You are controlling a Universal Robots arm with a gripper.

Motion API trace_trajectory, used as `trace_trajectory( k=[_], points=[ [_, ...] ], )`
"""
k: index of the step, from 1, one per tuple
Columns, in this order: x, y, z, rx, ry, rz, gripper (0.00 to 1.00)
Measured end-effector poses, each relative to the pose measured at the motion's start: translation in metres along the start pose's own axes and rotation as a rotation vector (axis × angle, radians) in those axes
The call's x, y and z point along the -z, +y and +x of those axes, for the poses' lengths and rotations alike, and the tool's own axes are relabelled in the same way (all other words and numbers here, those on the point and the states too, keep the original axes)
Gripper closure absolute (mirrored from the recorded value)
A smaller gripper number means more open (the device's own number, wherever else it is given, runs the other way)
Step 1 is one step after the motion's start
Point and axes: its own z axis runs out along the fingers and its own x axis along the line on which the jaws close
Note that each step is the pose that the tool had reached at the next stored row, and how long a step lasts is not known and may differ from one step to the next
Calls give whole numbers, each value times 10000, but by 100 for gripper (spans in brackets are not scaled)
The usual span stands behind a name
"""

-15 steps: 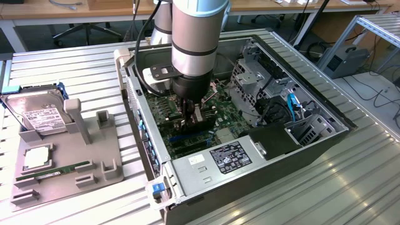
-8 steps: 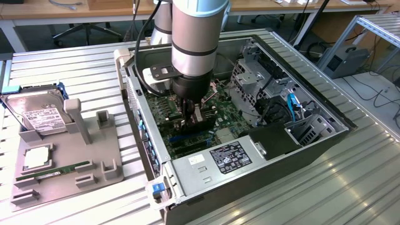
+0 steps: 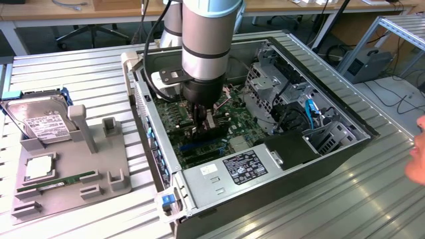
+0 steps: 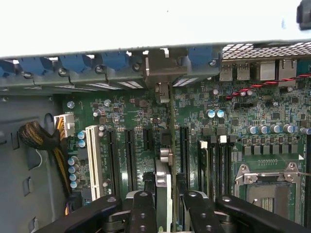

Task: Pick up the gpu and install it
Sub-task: 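Insert the gpu into the slot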

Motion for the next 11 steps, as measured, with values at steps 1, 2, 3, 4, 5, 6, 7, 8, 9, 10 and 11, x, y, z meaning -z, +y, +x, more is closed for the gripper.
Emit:
trace_trajectory(
  k=[1,2,3,4,5,6,7,8,9,10,11],
  points=[
    [0,-4,-22,62,-2,2,73],
    [-11,-3,-36,100,-3,2,73],
    [-16,-3,-36,100,-2,1,73],
    [-30,-6,-36,100,-3,2,73],
    [-34,-8,-36,100,-4,2,73],
    [-35,-10,-37,101,10,3,73],
    [-41,-18,-38,101,19,0,73],
    [-50,-25,-40,104,60,8,73],
    [-49,-24,-39,104,94,7,73],
    [-48,-24,-39,105,111,8,73],
    [-47,-24,-39,105,120,8,73]
  ],
)
